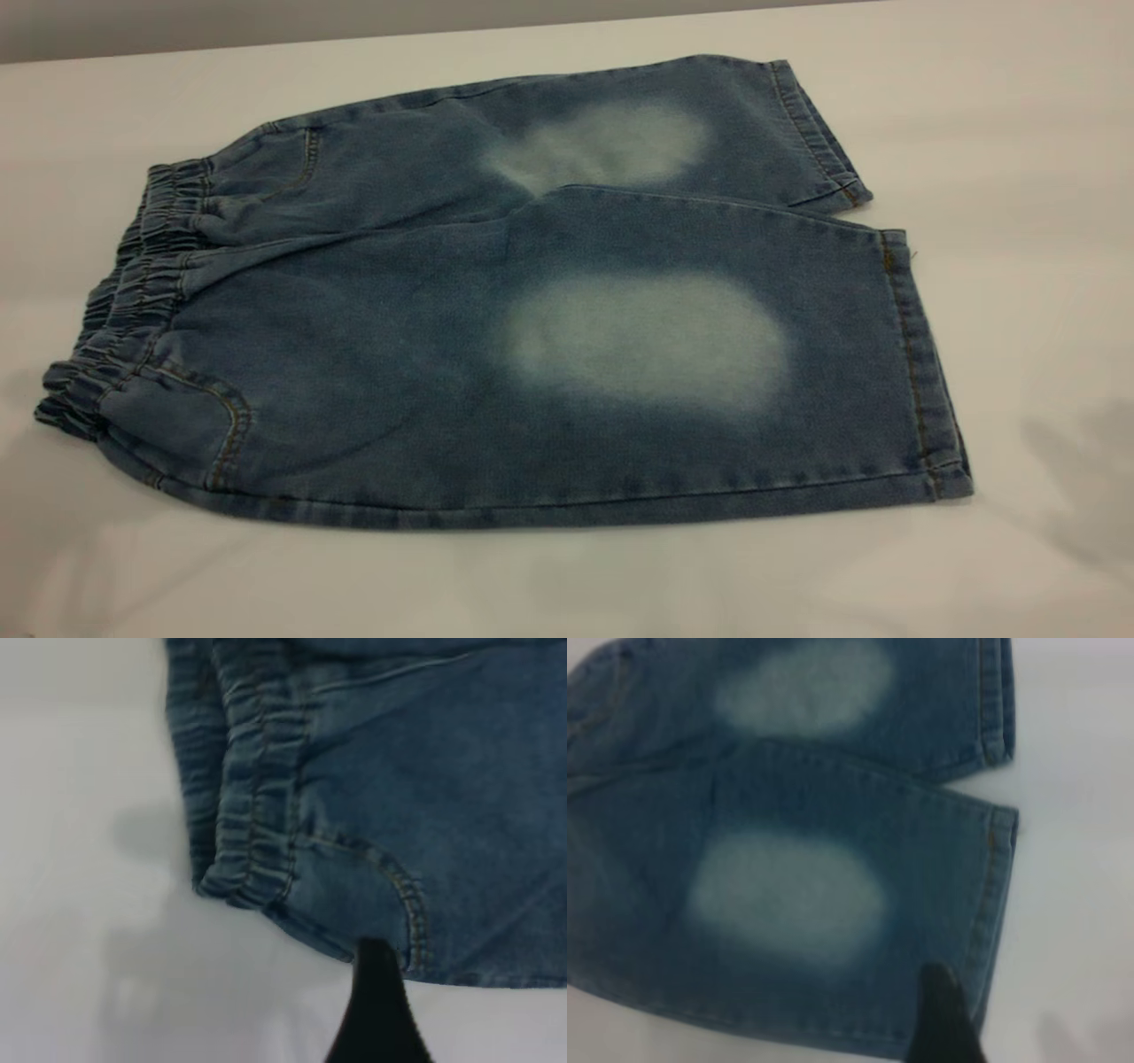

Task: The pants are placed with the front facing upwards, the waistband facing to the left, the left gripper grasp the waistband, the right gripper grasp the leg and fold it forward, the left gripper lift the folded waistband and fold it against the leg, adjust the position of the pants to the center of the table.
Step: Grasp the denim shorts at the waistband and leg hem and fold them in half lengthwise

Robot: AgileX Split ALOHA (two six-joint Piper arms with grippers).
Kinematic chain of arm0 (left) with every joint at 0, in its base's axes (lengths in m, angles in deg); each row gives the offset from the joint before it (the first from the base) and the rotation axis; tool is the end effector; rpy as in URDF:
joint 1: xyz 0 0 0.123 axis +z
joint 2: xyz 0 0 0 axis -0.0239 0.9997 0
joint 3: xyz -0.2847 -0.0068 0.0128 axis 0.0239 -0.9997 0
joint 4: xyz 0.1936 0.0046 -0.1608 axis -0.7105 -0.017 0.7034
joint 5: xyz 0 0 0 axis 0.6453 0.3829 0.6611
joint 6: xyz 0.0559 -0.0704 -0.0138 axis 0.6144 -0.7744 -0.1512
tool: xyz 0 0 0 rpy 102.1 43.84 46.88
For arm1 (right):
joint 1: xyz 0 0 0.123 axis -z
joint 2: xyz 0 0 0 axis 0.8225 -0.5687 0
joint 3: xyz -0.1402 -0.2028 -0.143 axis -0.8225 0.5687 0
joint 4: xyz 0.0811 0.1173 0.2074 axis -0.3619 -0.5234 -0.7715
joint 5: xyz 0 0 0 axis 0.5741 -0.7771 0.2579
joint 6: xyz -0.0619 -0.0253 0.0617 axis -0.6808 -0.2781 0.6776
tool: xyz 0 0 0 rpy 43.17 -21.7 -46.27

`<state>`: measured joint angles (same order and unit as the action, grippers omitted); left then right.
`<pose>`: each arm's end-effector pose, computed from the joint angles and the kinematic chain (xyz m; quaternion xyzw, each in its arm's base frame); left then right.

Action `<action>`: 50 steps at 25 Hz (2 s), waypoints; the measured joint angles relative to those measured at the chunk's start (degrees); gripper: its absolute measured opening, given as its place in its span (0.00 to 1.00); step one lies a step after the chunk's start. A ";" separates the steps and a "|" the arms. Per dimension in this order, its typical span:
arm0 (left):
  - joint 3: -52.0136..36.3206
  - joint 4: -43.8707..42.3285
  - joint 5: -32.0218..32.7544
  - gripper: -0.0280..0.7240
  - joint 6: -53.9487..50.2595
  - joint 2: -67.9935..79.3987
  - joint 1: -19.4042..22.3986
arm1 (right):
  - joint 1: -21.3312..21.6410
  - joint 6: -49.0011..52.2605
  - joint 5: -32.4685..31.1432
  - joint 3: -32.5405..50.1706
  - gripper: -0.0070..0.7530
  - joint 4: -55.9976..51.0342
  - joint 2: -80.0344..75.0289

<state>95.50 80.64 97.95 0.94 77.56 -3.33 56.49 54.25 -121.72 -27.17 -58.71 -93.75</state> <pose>0.2209 -0.0199 0.2281 -0.0112 0.9760 -0.0787 0.2025 0.1756 0.0293 0.2650 -0.0359 0.9250 0.1756 0.3351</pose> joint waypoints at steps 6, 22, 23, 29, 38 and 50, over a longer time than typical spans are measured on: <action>0.00 4.06 2.05 0.62 1.50 10.06 11.31 | 0.00 -0.63 1.37 0.00 0.54 0.00 -1.86; 0.06 28.67 -2.17 0.60 31.28 35.95 24.36 | 0.00 -1.30 3.31 0.00 0.54 -0.38 -4.40; 0.06 28.60 -2.67 0.60 33.41 37.18 24.36 | 0.00 -1.30 3.58 0.00 0.54 -0.43 -4.40; 0.64 32.30 -4.70 0.60 36.90 38.48 24.36 | 0.00 -1.30 3.73 0.00 0.54 -1.23 -4.40; 5.37 39.02 3.89 0.65 39.20 41.89 24.36 | 0.00 -1.30 3.89 0.00 0.54 -1.34 -4.40; 5.96 32.76 4.65 0.67 29.62 42.99 24.74 | 0.00 -2.84 4.08 0.00 0.54 -1.28 -4.40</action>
<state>101.46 113.40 102.60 30.56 120.55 21.41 56.49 51.41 -117.64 -27.17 -59.99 -98.15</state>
